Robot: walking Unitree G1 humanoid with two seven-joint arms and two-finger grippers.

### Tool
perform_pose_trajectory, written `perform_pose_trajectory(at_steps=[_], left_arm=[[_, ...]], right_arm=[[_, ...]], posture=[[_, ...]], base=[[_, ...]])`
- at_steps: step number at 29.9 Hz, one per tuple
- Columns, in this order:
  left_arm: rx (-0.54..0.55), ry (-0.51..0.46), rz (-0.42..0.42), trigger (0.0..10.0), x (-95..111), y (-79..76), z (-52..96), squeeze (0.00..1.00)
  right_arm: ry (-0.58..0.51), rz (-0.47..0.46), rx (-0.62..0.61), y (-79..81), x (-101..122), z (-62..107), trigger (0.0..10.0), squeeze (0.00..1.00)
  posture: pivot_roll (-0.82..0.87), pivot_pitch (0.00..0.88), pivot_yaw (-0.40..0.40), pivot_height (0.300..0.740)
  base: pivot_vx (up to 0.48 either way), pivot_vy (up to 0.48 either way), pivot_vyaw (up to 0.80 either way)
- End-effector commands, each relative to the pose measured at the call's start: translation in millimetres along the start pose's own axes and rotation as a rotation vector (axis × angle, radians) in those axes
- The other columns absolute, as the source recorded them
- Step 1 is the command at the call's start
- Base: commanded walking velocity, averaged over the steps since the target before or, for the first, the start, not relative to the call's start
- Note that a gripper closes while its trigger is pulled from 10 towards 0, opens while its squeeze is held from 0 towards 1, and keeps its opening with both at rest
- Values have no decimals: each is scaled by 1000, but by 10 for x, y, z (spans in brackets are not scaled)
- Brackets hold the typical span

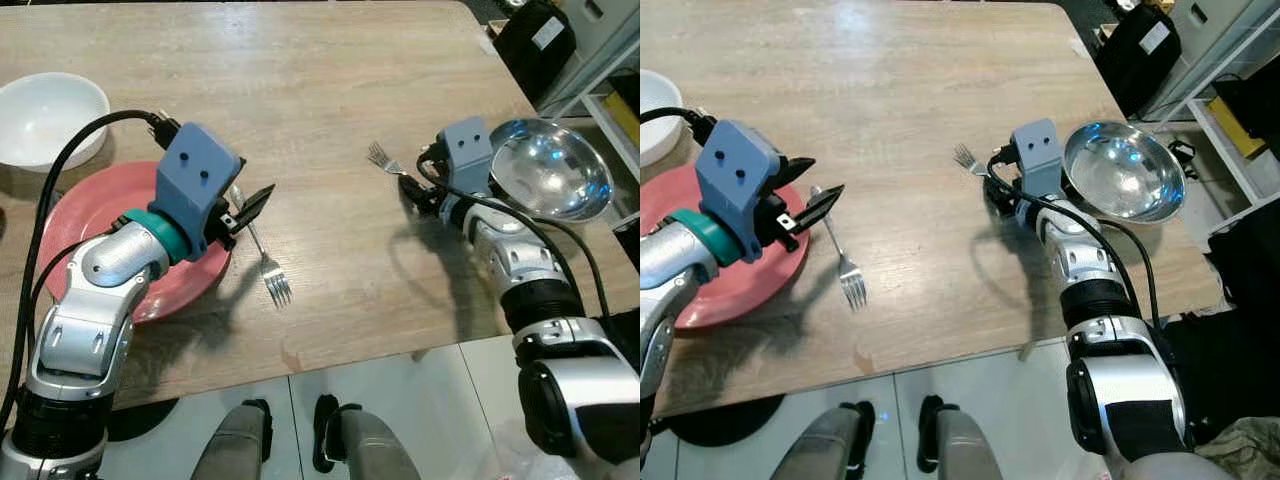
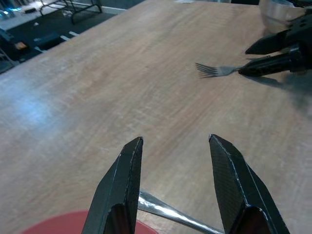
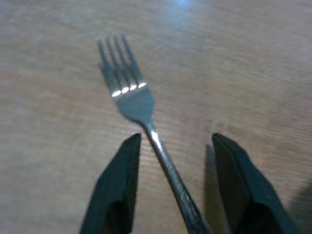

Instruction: Setting the table

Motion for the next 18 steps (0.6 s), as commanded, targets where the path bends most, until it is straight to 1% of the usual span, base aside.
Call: perform_pose_trajectory(at_steps=[1, 2, 3, 4, 5, 6, 9, 18], left_arm=[[-46, -2, 21, 10000, 12, -107, 7, 0], [-46, -2, 21, 10000, 12, -107, 7, 0], [-53, -3, 28, 10000, 12, -131, 0, 0], [-60, -3, 35, 10000, 15, -149, -4, 0], [-60, -3, 35, 10000, 15, -149, -4, 0], [-62, -4, 41, 10000, 16, -162, -11, 0], [-64, -3, 46, 10000, 19, -169, -16, 0], [-51, -1, 57, 10000, 24, -158, -39, 0]], right_arm=[[231, -69, 66, 19, -622, 118, 3490, 0], [231, -69, 66, 19, -622, 118, 3490, 0], [258, -72, 99, 39, -686, 150, 2549, 0], [276, -72, 119, 52, -727, 168, 980, 0], [276, -72, 119, 52, -727, 168, 980, 0], [287, -69, 142, 76, -757, 182, 0, 0], [296, -58, 156, 90, -774, 189, 0, 0], [308, -72, 165, 140, -812, 193, 0, 0]], posture=[[175, 174, -40, 740], [175, 174, -40, 740], [169, 171, -40, 740], [168, 171, -39, 740], [168, 171, -39, 740], [165, 168, -40, 740], [163, 165, -40, 740], [160, 168, -39, 740]], base=[[0, 0, 0], [0, 0, 0], [0, 0, 0], [0, 0, 0], [0, 0, 0], [0, 0, 0], [0, 0, 0], [0, 0, 0]])
Point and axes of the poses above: a point about 5 cm out from each wrist's last joint towards the gripper, its own z axis pointing back from the gripper into the wrist, its own x axis along the axis of the wrist's last joint, y = z × x, the point moved 4 cm from there along -z, pointing out of the wrist towards the gripper, and after that the axes turned 4 degrees about -z, right-handed, at the moved point
